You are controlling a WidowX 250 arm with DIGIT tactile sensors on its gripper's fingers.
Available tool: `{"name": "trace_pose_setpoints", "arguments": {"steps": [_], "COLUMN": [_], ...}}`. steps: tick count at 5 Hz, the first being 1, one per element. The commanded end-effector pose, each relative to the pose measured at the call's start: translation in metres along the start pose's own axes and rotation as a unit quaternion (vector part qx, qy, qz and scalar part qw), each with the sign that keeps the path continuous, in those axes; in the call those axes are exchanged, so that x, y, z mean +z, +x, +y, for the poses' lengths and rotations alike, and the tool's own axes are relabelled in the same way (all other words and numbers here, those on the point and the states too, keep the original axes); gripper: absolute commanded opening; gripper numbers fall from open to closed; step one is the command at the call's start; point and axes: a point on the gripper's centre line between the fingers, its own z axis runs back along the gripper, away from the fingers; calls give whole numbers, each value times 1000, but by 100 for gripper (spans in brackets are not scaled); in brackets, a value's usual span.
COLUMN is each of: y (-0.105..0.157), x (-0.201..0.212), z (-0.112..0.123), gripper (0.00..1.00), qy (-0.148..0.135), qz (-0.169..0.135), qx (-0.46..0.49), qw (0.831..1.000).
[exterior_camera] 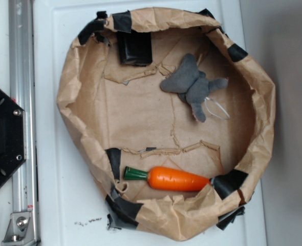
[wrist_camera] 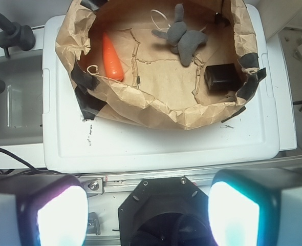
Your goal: Grab the gray animal.
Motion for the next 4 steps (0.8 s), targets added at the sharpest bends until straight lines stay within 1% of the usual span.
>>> {"name": "trace_pose_setpoints", "arguments": {"steps": [1, 2, 3, 4], "y": [0, 47, 95, 128], "x": [0, -43, -74, -108], "z": [0, 33, 42, 34], "gripper": [100, 100, 100, 100], "qy": [0, -41, 34, 28], "qz": [0, -123, -184, -207], "qx": [0, 8, -24, -69], "qw": [1000, 991, 982, 976]}}
